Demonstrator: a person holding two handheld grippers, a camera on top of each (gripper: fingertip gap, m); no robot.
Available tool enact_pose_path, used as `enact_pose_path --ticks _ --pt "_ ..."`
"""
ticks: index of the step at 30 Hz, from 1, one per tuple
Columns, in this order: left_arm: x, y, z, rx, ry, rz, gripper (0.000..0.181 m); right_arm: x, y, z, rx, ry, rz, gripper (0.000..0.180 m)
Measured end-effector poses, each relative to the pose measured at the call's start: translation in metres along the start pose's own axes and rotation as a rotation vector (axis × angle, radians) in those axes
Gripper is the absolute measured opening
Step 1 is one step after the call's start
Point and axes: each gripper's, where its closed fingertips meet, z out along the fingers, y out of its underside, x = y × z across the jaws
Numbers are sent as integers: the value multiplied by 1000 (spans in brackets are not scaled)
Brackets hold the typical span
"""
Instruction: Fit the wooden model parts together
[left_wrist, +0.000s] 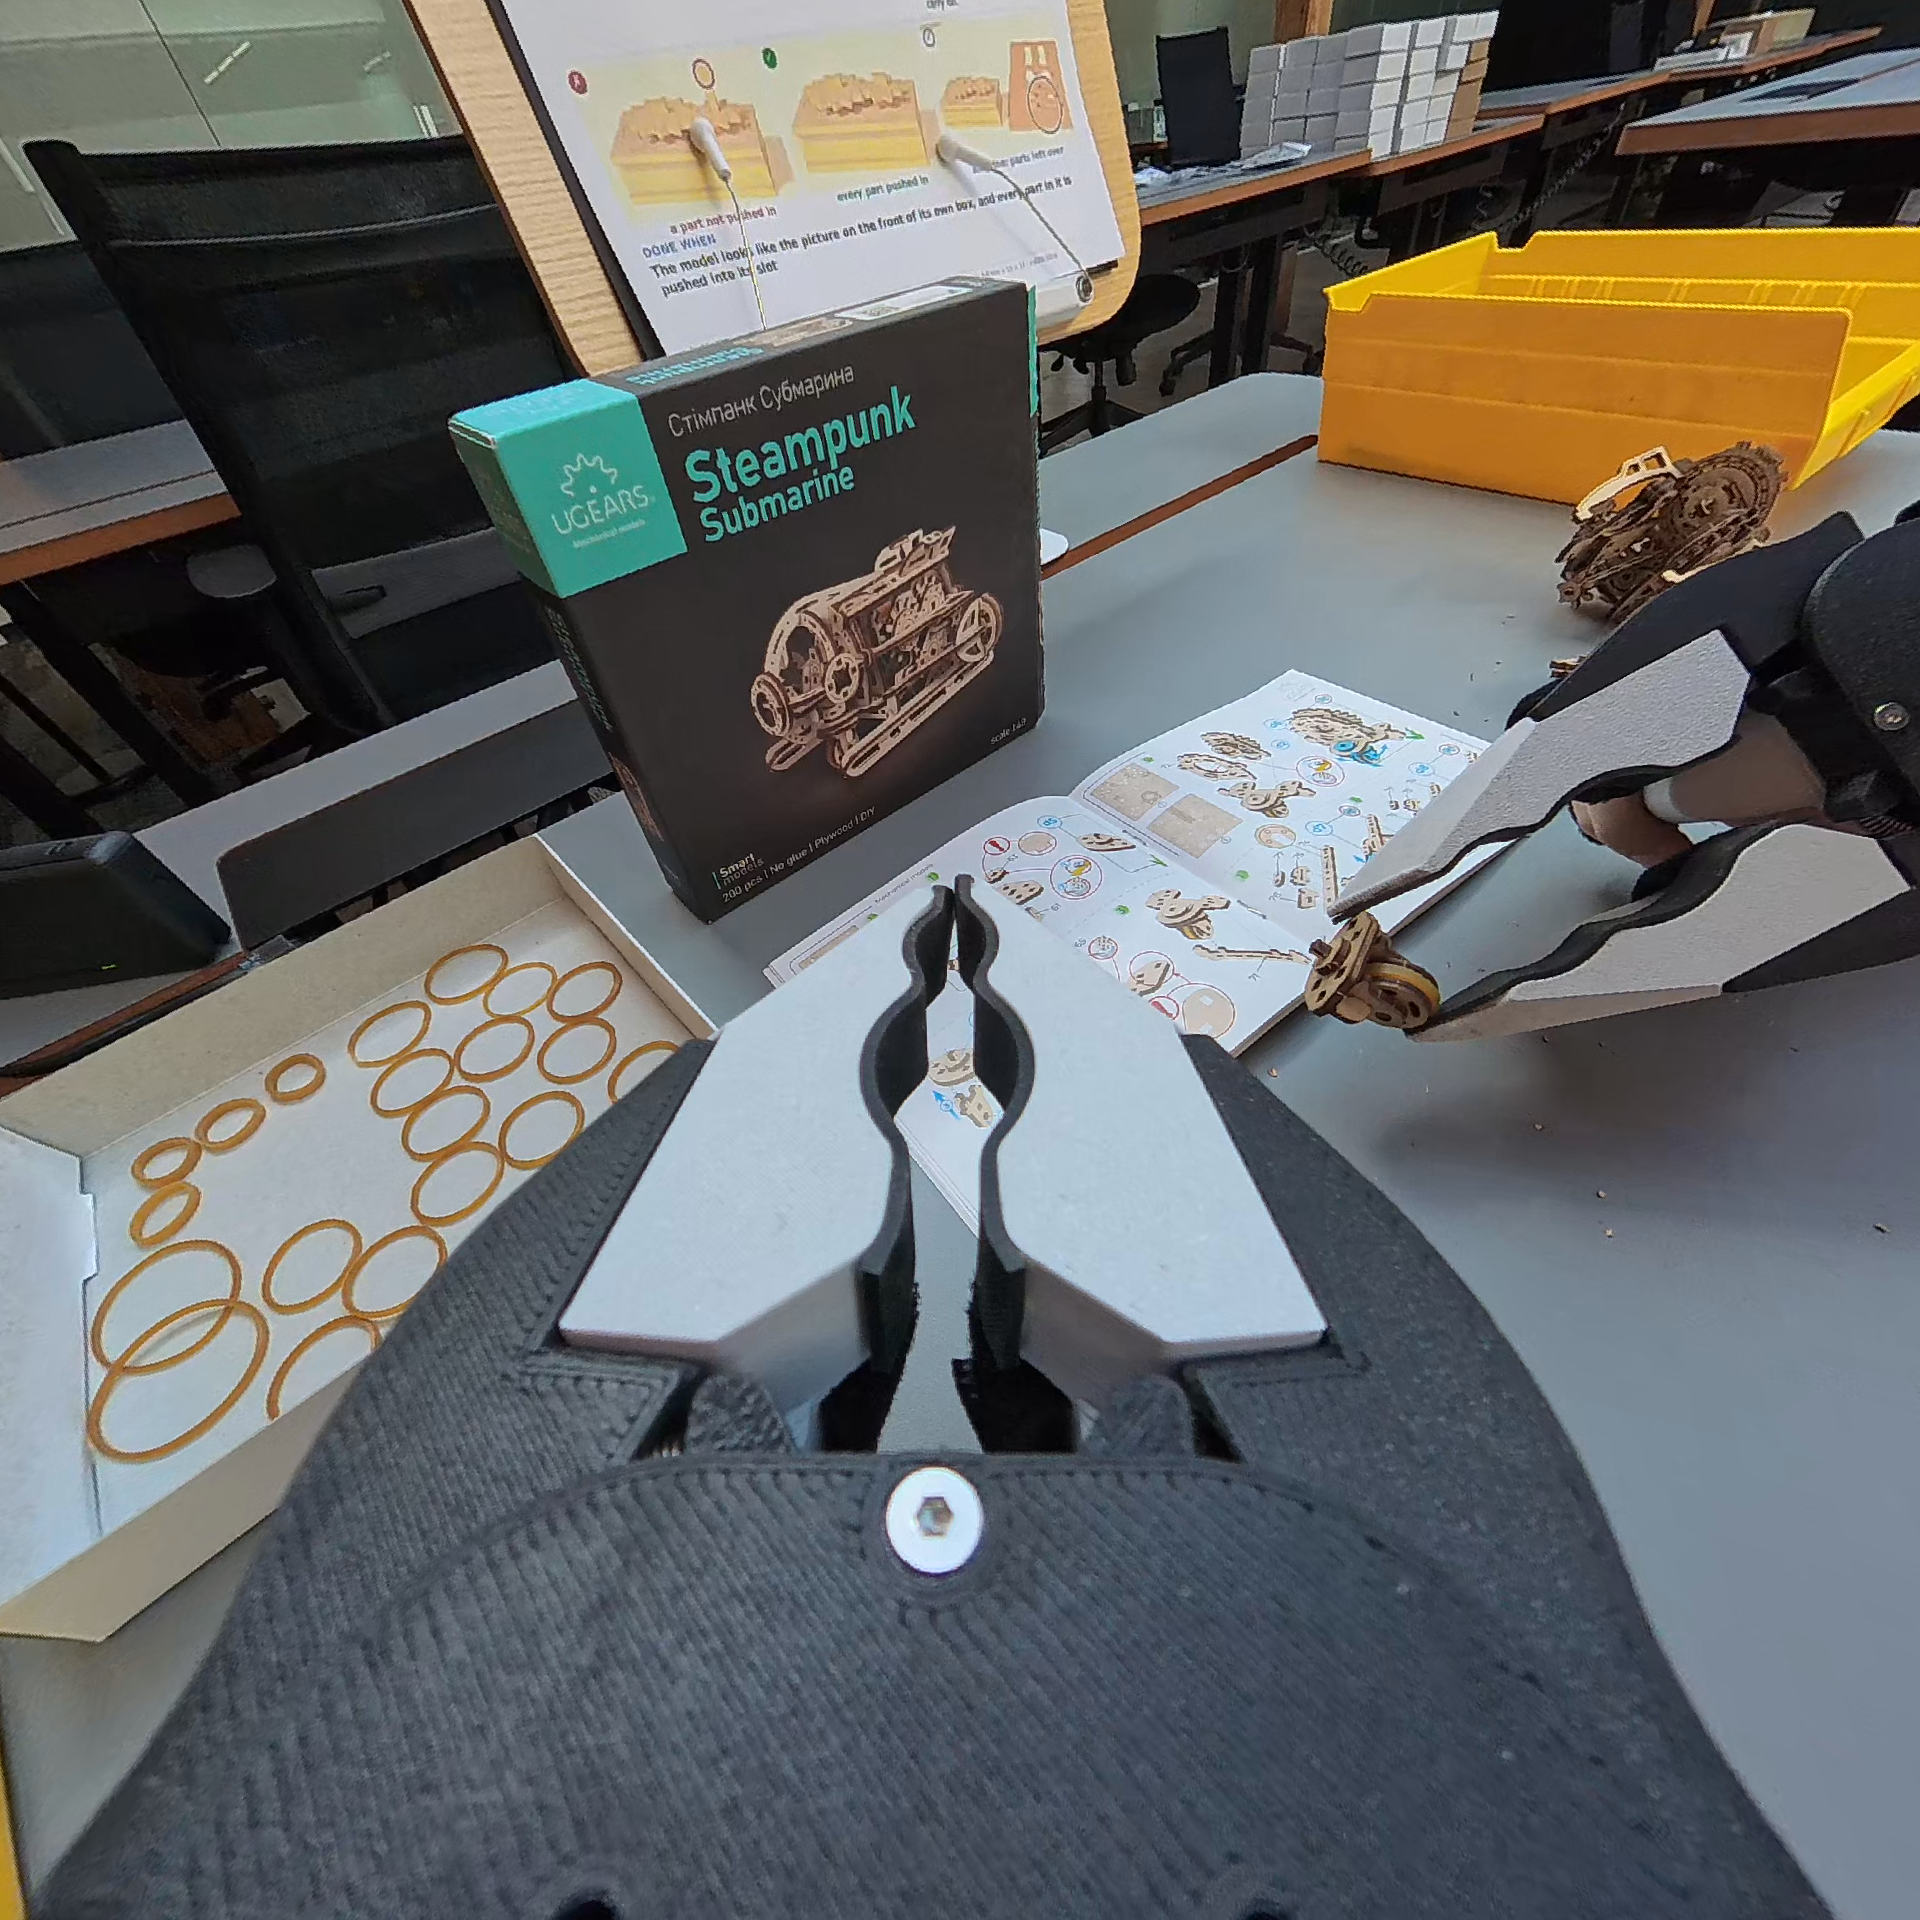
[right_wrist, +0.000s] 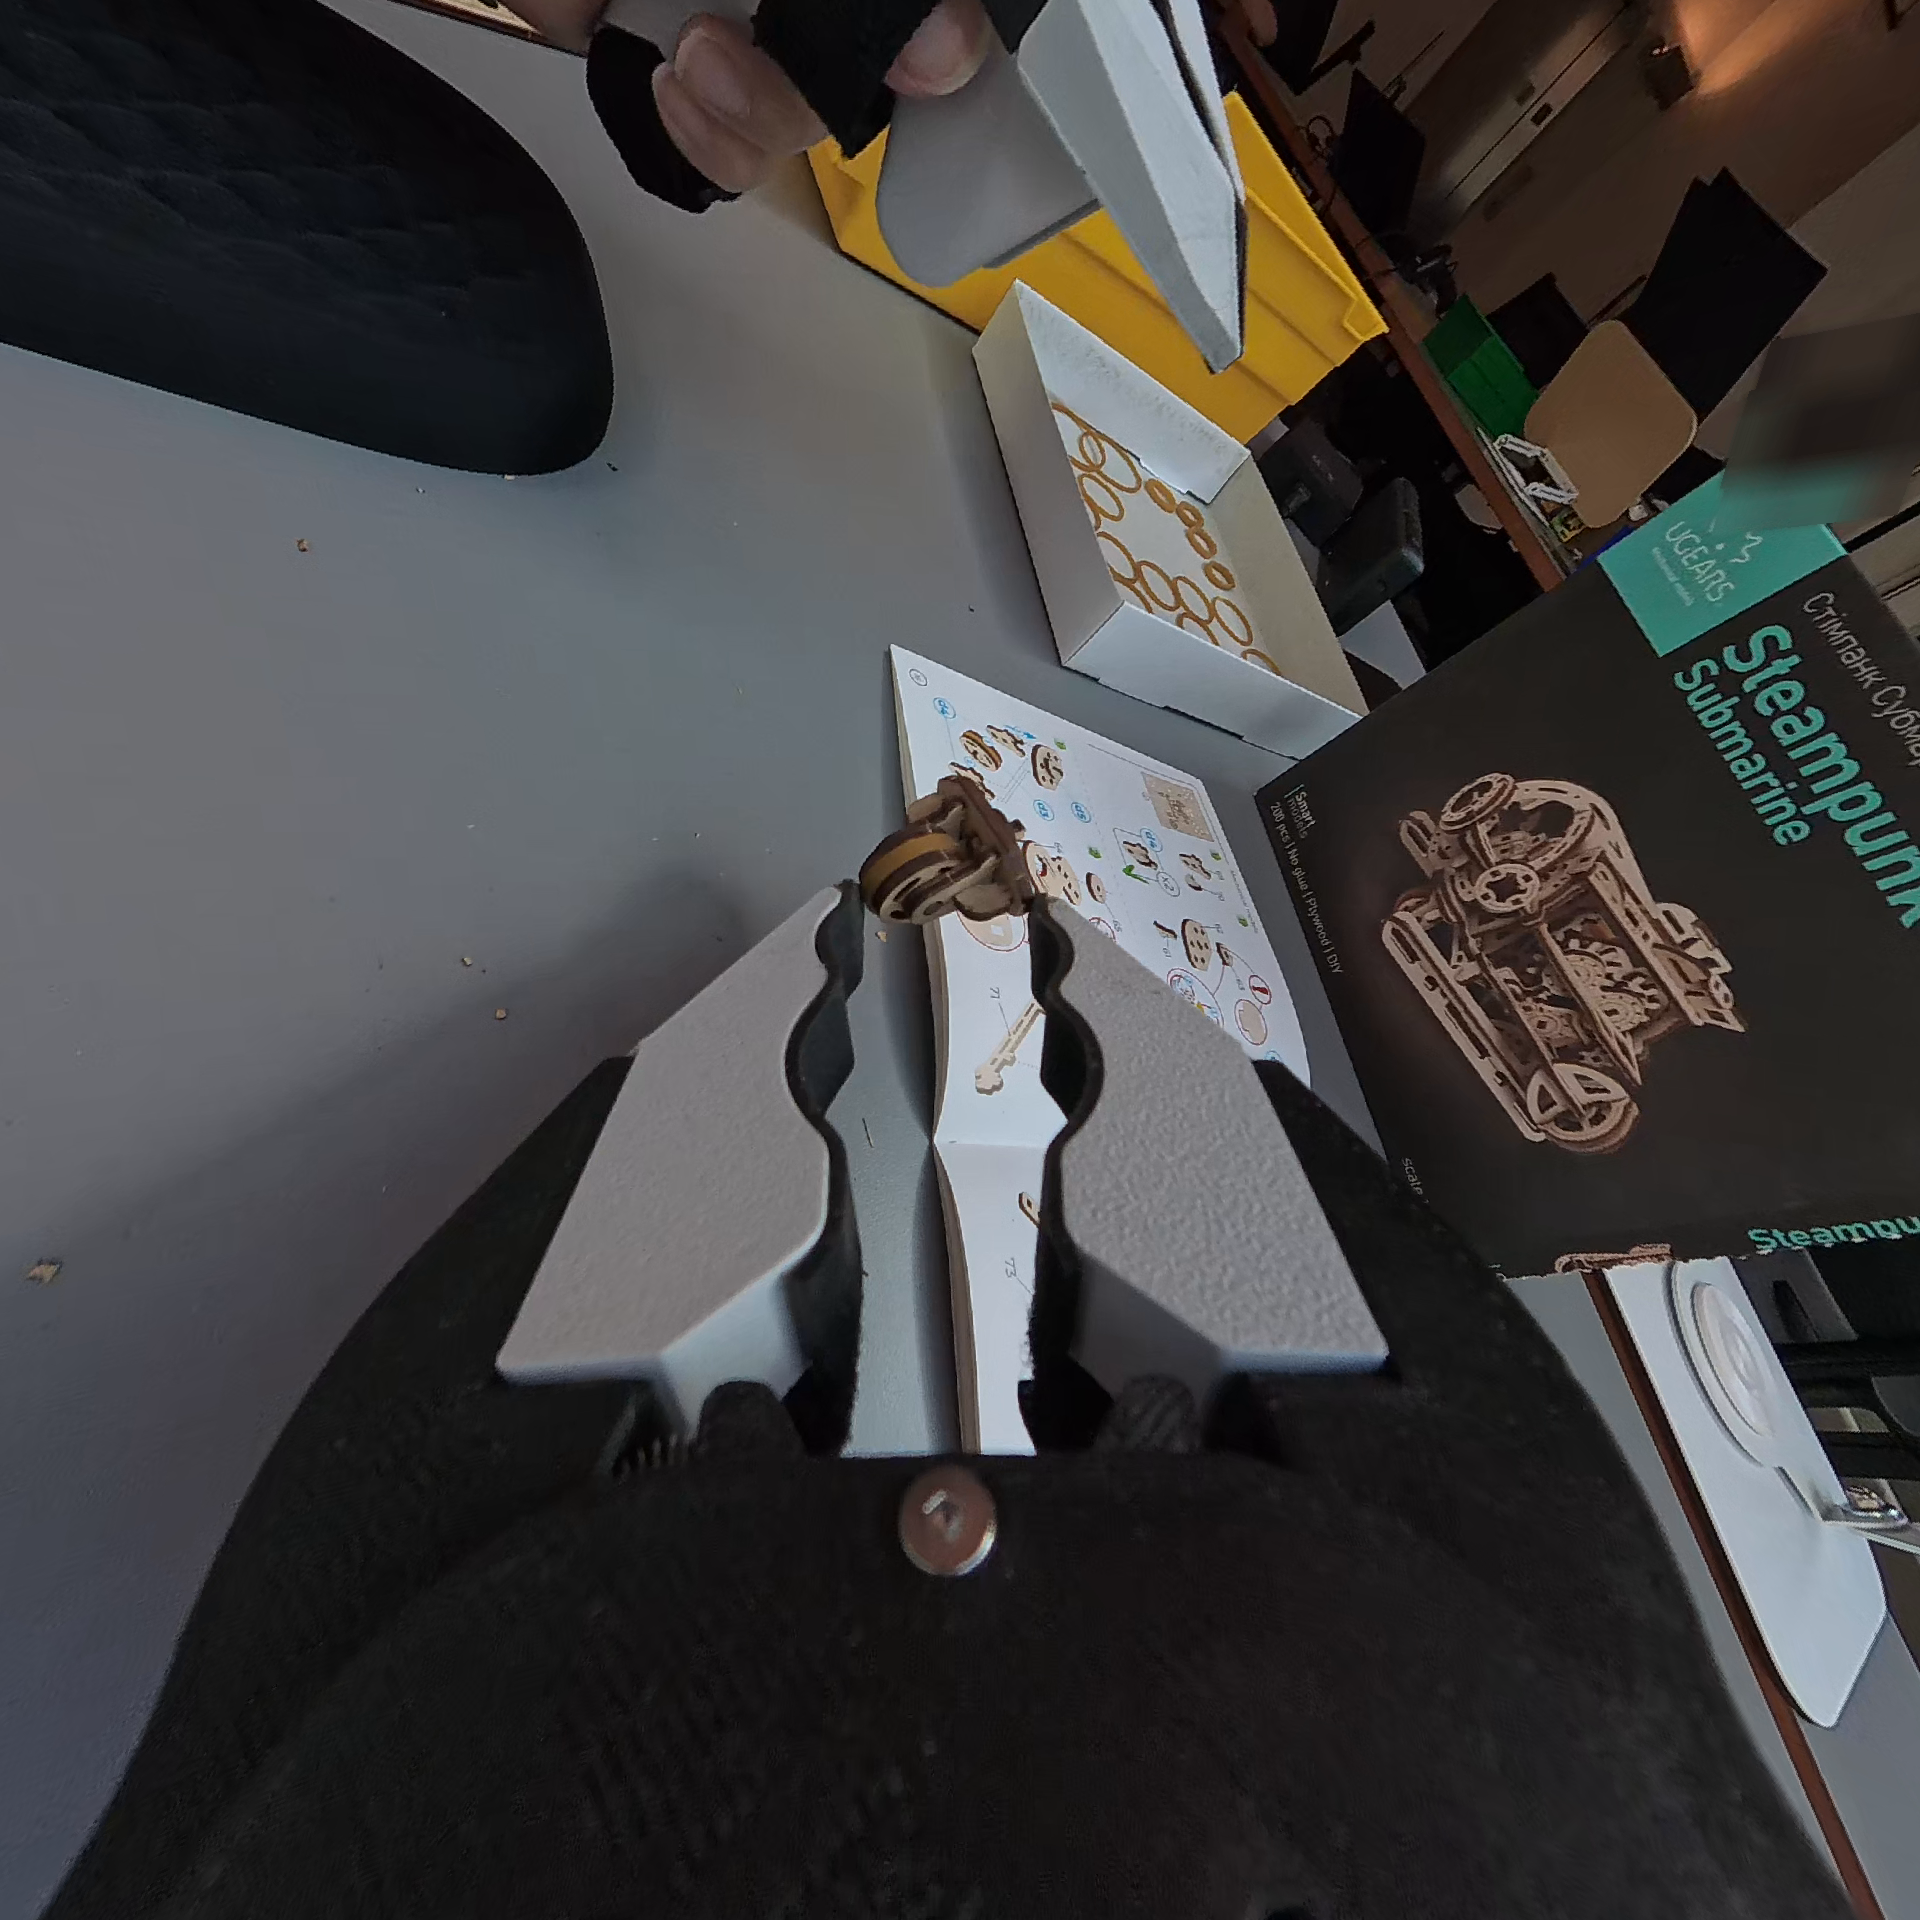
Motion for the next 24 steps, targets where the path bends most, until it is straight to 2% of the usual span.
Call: enact_pose_path --ticks 24 --pt "-1 0 0 -3 -3 -1 0 2 1 0 -2 3 -1 30"
